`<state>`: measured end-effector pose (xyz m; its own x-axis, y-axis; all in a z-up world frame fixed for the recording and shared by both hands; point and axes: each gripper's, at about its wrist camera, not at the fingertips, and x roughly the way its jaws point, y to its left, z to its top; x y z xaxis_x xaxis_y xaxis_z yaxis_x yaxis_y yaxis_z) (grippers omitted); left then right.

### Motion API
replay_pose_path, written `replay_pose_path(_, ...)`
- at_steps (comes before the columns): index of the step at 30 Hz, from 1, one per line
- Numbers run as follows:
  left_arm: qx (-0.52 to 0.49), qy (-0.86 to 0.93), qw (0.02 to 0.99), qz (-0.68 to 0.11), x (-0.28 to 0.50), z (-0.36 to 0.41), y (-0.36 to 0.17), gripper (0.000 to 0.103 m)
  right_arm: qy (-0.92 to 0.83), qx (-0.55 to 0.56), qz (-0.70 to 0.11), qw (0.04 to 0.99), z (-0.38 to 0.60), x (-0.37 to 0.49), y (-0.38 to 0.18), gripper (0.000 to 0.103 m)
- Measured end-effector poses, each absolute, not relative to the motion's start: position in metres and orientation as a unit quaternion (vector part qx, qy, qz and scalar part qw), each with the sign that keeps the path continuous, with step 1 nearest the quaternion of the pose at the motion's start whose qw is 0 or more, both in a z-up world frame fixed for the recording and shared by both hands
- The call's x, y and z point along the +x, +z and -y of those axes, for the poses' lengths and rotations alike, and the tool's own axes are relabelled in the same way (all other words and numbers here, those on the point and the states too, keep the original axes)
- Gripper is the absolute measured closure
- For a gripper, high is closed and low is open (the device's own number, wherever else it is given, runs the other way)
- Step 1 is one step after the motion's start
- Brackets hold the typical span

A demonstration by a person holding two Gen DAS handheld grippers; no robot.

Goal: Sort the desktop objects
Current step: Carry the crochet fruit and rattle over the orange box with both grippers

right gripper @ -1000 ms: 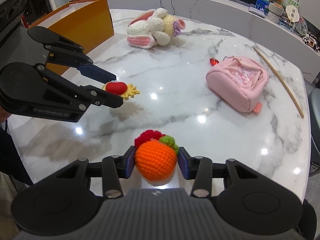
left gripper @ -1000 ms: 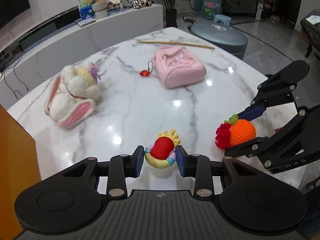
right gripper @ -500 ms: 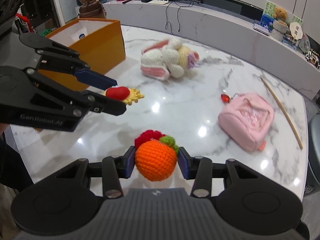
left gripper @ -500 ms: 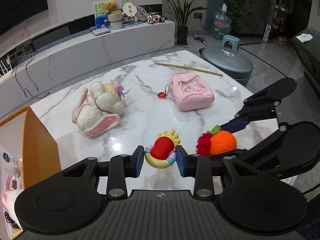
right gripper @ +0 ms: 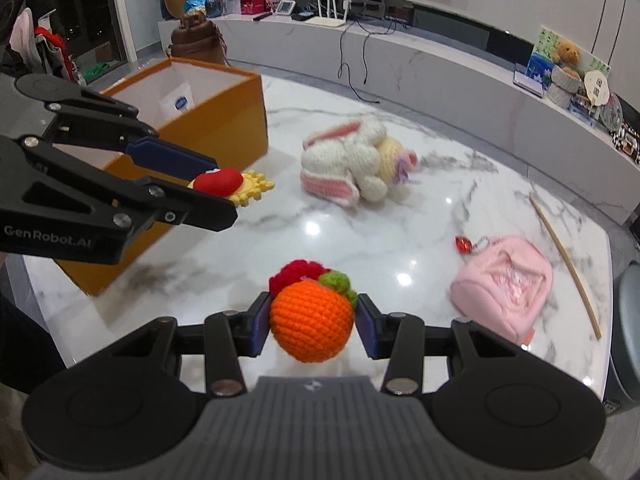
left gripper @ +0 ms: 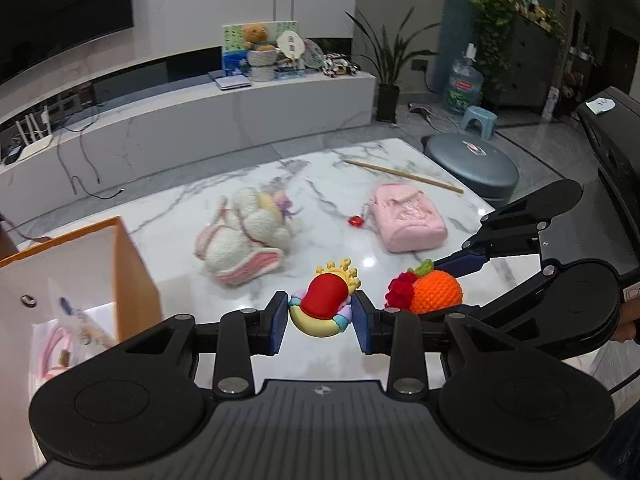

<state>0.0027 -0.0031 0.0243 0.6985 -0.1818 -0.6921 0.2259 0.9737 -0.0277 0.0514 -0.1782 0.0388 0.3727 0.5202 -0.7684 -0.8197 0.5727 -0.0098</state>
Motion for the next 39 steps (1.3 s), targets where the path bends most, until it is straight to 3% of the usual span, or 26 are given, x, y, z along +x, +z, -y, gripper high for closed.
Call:
replay_pose_path(19,-0.073,-0.005,0.947,-0.312,-0.034,-0.124,0.073,0.064,0.46,-0.198,-0.308,0.809,0.084,0.021,0.085,0.056)
replay_pose_path(39,-0.101,0.083,0.921,-0.367,-0.031,-0.209,0.045,0.064,0.508,-0.216,-0.28,0.786,-0.028,-0.008,0.087,0.056)
